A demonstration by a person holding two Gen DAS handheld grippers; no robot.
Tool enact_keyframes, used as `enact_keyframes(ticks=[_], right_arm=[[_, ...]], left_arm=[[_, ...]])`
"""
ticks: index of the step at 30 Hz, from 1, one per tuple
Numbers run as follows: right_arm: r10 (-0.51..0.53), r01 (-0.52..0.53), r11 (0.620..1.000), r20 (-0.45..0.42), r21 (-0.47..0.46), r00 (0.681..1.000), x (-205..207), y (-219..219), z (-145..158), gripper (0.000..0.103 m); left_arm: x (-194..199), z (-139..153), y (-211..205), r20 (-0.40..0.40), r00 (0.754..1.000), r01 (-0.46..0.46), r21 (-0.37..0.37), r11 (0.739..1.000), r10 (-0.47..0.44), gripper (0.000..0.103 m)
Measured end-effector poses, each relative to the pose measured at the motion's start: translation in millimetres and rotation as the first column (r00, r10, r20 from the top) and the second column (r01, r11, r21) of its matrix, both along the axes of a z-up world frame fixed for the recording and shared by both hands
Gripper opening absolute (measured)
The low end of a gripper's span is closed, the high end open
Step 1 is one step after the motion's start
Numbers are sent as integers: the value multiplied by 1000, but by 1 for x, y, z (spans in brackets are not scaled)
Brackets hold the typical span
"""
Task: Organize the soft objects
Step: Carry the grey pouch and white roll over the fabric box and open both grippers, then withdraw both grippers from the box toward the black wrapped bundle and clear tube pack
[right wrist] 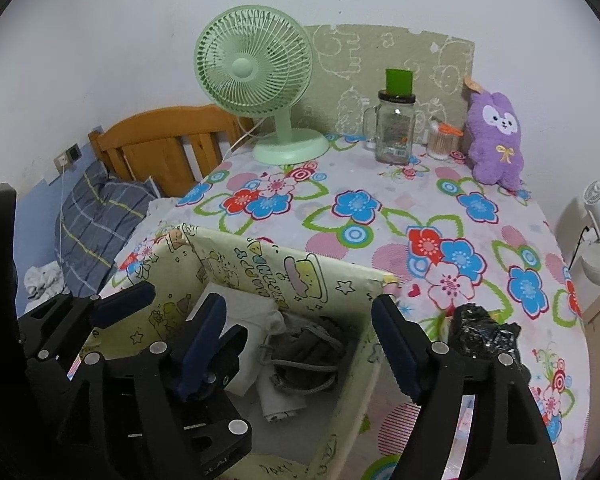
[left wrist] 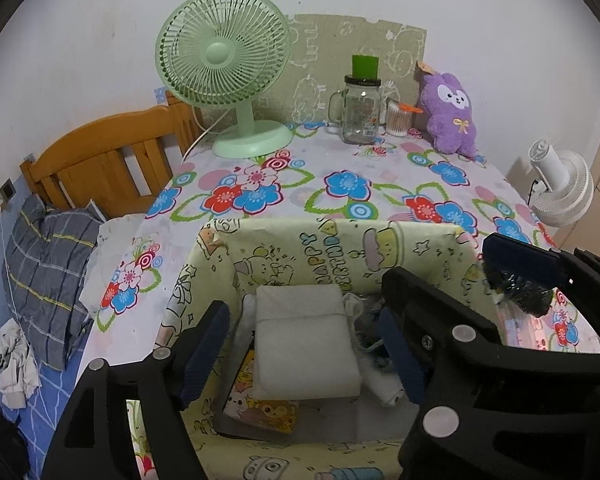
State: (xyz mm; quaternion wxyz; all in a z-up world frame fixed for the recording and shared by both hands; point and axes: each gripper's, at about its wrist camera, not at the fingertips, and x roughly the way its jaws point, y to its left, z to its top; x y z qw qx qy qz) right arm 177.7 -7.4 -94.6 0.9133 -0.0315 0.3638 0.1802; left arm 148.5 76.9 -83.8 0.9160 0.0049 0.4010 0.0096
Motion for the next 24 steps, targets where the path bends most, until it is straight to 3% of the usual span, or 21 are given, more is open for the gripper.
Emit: enact_keyframes(ticks=[14,24], right_arm=[[-45,44,999,84,14,995,-25,-27,29,87],[-92,88,996,153,33,984,-46,-49,50,98]], left_arm=[[-22,30,-24,86,996,17,16,1000,-19,91],[-38,50,-41,145,989,33,27,999,-36,99]])
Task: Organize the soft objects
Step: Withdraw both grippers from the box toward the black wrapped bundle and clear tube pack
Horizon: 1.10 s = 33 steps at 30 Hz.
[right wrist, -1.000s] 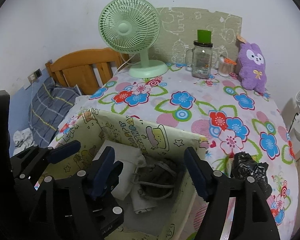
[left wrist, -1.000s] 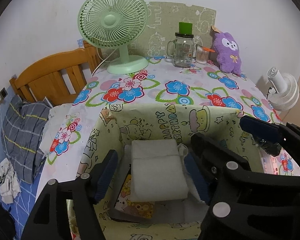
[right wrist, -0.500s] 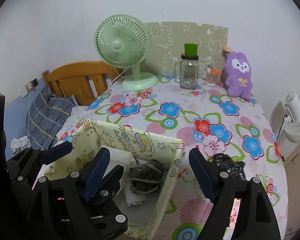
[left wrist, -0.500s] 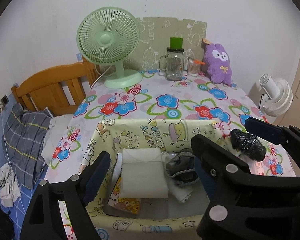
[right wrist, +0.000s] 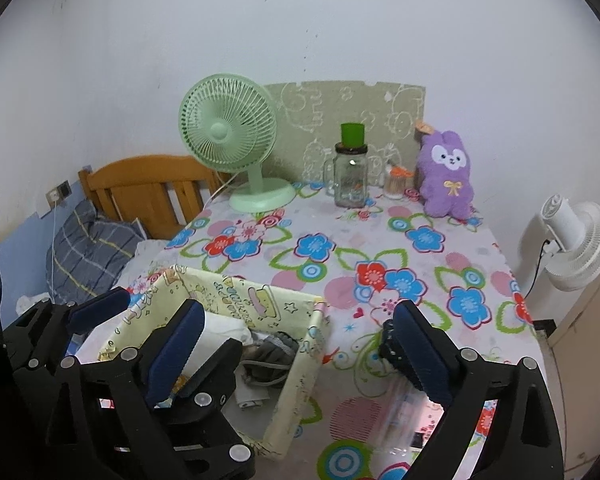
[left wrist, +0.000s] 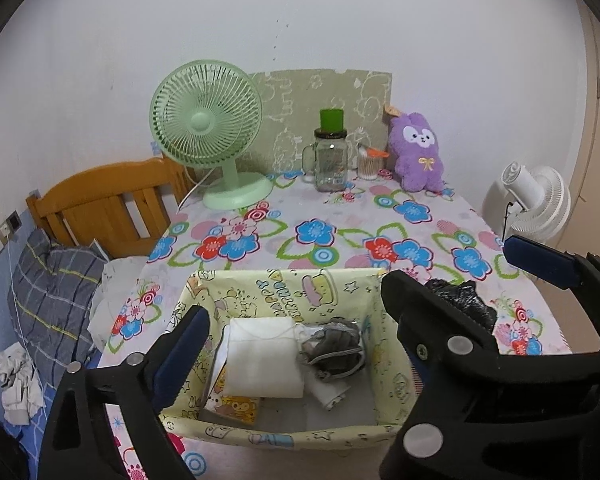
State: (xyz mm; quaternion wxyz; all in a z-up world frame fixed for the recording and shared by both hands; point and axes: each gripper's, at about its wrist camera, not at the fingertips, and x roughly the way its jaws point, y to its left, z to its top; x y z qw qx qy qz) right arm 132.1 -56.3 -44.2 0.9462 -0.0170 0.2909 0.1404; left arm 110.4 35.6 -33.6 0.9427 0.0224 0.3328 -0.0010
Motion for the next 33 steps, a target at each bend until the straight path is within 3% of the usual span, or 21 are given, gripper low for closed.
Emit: enact_keyframes(ticks=[12,33], right_arm=[[-47,48,999,48,-11,998,-21,-27,16,102],[-113,113,994,89,10,990,-47,-78,20,103]], left_arm=[[-19,15,-30,45,998,40,18,999,-41,102],[-36,18,-82,41,992,123,-8,992,-123,103]])
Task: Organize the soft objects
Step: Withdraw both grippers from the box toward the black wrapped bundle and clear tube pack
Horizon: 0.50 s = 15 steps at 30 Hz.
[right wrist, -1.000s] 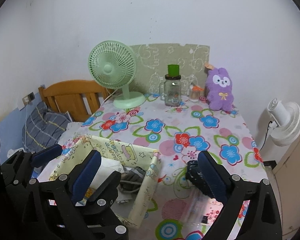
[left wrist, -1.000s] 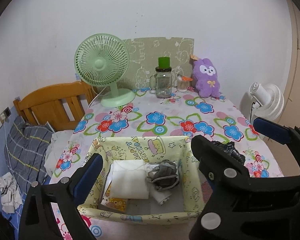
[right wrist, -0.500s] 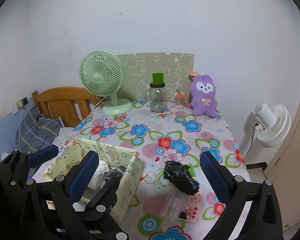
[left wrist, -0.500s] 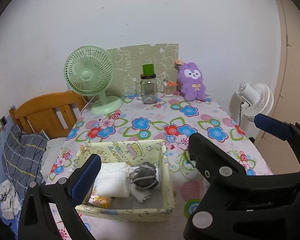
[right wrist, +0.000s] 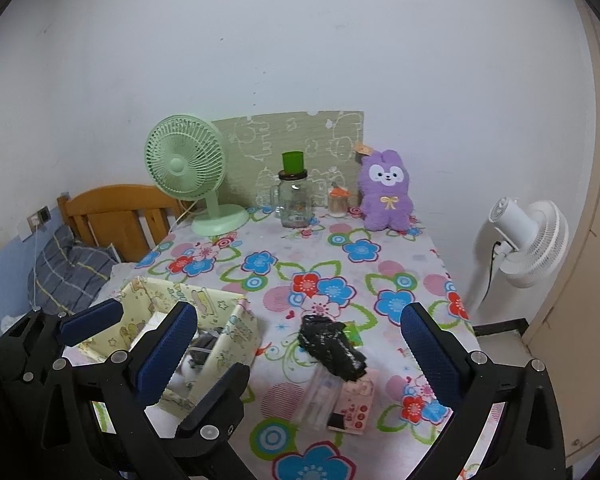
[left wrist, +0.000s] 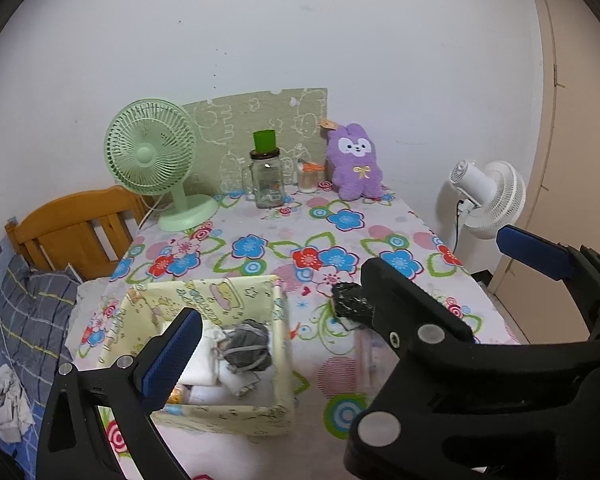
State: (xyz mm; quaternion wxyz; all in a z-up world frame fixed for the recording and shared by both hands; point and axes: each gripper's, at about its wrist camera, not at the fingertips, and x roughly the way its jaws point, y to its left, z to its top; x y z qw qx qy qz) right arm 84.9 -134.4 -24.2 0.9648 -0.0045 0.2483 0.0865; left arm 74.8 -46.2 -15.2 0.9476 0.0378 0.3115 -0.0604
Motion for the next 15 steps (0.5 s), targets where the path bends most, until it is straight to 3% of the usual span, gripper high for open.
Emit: enact_keyframes(ticks=[11,15], right_arm=[[-31,31,999,-10,-13,999,-4,-28,-12,103],[-50,50,998,-25,-26,998,-2,-36,-21,103]], left_arm=[[-4,-13,-26,38,999,3,-11,1000,-2,103],[-2,-21,-33,14,1000,3,-15,1000,-3,102]])
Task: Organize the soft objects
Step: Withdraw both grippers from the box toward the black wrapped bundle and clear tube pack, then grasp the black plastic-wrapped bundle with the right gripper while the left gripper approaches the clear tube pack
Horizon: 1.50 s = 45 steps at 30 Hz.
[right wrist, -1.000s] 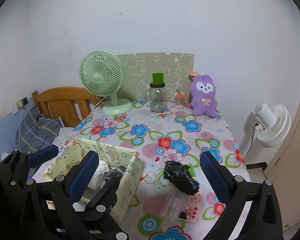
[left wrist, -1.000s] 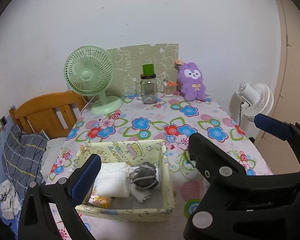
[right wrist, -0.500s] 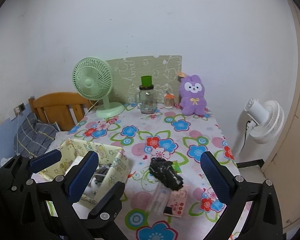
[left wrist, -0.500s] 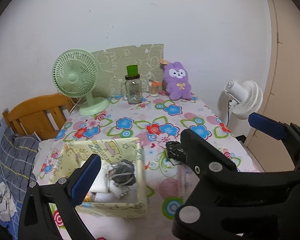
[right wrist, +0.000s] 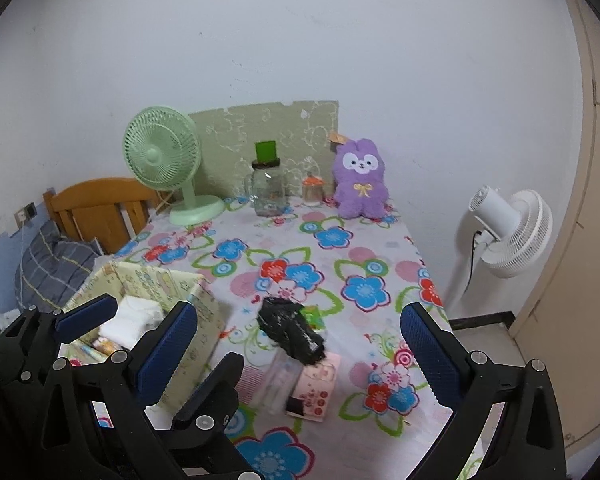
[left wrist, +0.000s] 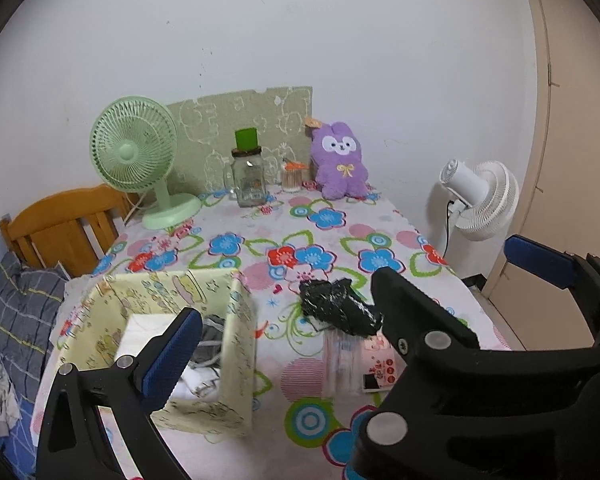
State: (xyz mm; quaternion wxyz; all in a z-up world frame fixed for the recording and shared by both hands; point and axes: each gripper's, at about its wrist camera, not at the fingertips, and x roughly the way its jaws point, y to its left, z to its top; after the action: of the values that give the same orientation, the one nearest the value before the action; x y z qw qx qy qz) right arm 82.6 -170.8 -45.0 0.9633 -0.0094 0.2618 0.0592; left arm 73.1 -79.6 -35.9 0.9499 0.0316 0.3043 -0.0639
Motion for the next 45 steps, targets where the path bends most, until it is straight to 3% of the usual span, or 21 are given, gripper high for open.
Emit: enact_keyframes(ticks=[18,24,38,45], right_arm=[[9,-9,1000,-50,-6,999,13,-28,-41,102],[33,-34,999,-84,-14,996,24,-33,-54,96],[113,-118,993,-119,-31,986,60,-36,-78,94],[171,-178,984,-162,-26,972,77,-31,-93,78]], left_arm=[[12,-41,-28,-78,997,20,-9,1000,-21,102],[22,-54,-36,-124,992,31,-6,1000,-31,101],[48,-80,-41,-208,978,-9,-2,1000,8,93],[62,-97,-39,-255,966,-37,24,999,42,83]])
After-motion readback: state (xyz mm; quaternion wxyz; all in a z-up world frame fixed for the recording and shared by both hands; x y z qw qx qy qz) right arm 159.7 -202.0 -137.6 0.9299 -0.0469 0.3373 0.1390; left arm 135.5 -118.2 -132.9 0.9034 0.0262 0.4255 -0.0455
